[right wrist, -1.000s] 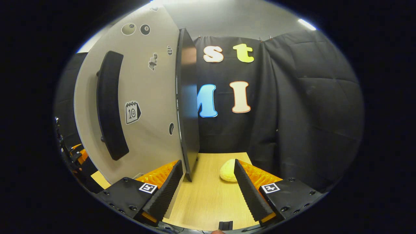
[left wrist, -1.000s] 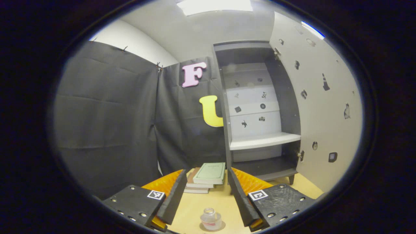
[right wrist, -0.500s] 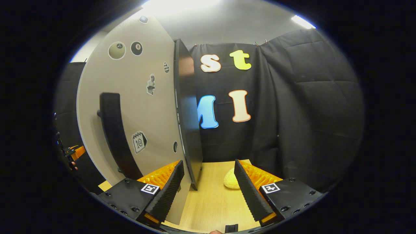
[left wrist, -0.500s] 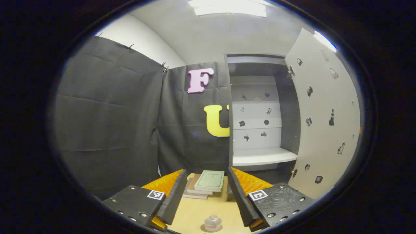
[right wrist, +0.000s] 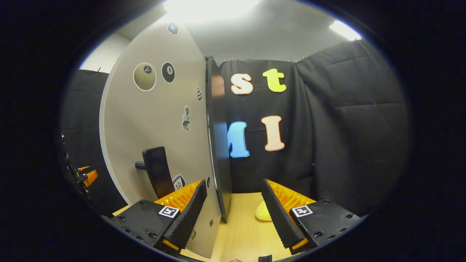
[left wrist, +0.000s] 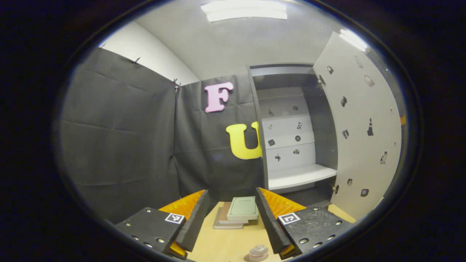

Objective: Open the cabinet door with the right hand, grasp the bottle in the cabinet with the left hand and place it on the coaster, then close the cabinet door with the right hand.

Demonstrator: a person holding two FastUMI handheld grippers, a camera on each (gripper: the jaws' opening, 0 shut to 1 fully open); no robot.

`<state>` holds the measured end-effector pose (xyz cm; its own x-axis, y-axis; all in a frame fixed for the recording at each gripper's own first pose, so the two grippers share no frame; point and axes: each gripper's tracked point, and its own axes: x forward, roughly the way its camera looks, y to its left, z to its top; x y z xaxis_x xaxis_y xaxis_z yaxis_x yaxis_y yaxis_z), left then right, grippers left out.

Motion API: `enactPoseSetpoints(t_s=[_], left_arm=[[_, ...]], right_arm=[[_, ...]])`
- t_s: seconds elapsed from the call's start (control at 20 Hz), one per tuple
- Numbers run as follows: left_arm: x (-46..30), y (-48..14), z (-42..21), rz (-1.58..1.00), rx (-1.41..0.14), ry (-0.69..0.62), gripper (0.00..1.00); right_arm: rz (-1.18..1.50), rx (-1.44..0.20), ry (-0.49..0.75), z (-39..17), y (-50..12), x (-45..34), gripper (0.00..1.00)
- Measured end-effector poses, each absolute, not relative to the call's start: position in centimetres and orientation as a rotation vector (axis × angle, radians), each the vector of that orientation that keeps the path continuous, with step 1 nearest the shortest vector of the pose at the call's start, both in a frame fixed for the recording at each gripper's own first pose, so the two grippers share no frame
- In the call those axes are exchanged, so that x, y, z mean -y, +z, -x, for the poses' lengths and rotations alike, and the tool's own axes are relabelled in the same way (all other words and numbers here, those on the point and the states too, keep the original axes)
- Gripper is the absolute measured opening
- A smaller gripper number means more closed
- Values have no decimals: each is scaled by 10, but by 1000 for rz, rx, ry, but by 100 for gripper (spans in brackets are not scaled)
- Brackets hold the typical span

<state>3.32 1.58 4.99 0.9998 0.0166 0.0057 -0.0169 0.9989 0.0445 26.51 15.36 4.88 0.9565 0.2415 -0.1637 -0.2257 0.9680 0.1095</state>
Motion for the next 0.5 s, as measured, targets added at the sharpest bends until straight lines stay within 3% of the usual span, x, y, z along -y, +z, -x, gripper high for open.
enactPoseSetpoints(t_s=[0.5], left_arm=[[-49,31,-56,-35,-28,4,75]], right_arm=[[-106,-193,324,-254,49,-210,97]])
